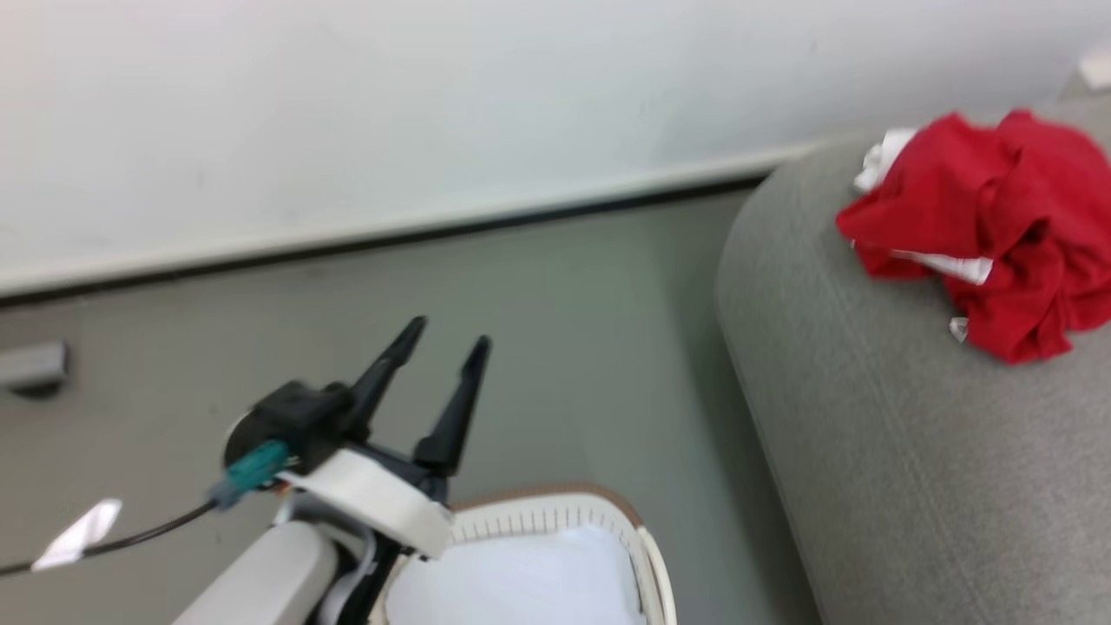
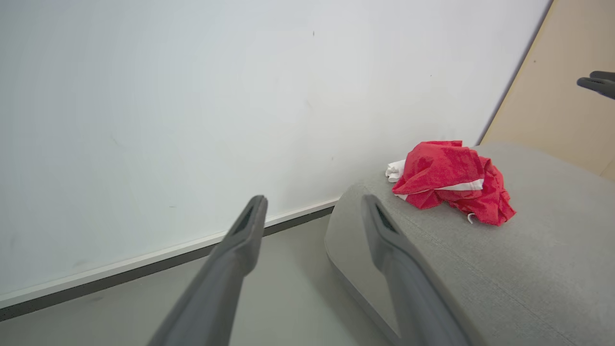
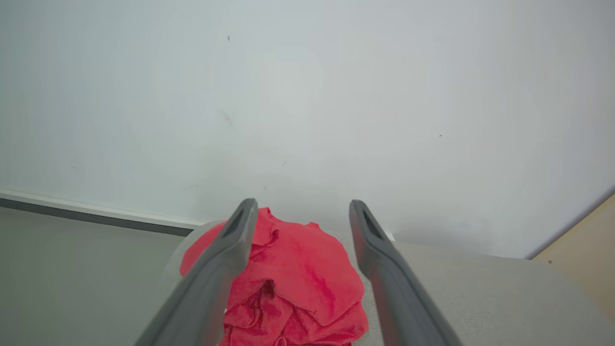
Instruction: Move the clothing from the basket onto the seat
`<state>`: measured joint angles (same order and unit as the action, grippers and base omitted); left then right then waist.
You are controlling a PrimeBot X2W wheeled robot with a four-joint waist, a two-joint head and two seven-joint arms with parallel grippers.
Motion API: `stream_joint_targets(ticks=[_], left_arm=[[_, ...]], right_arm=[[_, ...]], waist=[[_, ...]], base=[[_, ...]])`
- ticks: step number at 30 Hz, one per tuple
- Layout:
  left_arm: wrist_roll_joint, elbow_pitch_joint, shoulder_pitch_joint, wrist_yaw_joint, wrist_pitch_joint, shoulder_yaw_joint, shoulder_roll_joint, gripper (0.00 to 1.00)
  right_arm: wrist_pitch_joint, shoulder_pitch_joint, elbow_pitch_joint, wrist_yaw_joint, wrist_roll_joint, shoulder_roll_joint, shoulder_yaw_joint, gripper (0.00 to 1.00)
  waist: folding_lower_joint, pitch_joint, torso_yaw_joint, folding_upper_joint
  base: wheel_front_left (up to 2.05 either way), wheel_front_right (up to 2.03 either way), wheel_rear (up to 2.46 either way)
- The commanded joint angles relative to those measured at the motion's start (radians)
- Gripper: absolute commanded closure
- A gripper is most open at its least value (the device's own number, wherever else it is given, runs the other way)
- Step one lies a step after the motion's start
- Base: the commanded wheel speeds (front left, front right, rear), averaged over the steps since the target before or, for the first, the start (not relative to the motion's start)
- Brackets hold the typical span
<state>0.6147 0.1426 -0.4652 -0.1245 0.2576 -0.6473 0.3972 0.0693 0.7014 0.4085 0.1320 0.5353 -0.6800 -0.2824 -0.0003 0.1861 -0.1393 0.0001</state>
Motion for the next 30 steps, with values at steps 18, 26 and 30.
stream_joint_targets(ticks=[18, 26, 30], left_arm=[[-0.020, -0.163, 0.390, -0.089, 0.007, 0.339, -0.035, 0.00], [-0.135, -0.091, 0.458, 0.009, 0.007, 0.425, -0.141, 0.00], [-0.208, -0.052, 0.486, 0.049, 0.007, 0.472, -0.181, 0.00]], right_arm=[[-0.154, -0.387, -0.296, -0.003, -0.024, 0.290, 0.049, 0.00], [-0.282, -0.575, -0.246, -0.002, -0.101, 0.405, 0.049, 0.00], [-0.319, -0.614, -0.224, -0.003, -0.126, 0.455, 0.054, 0.00]], waist=[[0.0003, -0.198, 0.056, -0.0001], [0.0003, -0.201, 0.069, -0.0001], [0.0003, -0.207, 0.065, -0.0001]], base=[[0.00, 0.00, 0.00], [0.00, 0.00, 0.00], [0.00, 0.00, 0.00]])
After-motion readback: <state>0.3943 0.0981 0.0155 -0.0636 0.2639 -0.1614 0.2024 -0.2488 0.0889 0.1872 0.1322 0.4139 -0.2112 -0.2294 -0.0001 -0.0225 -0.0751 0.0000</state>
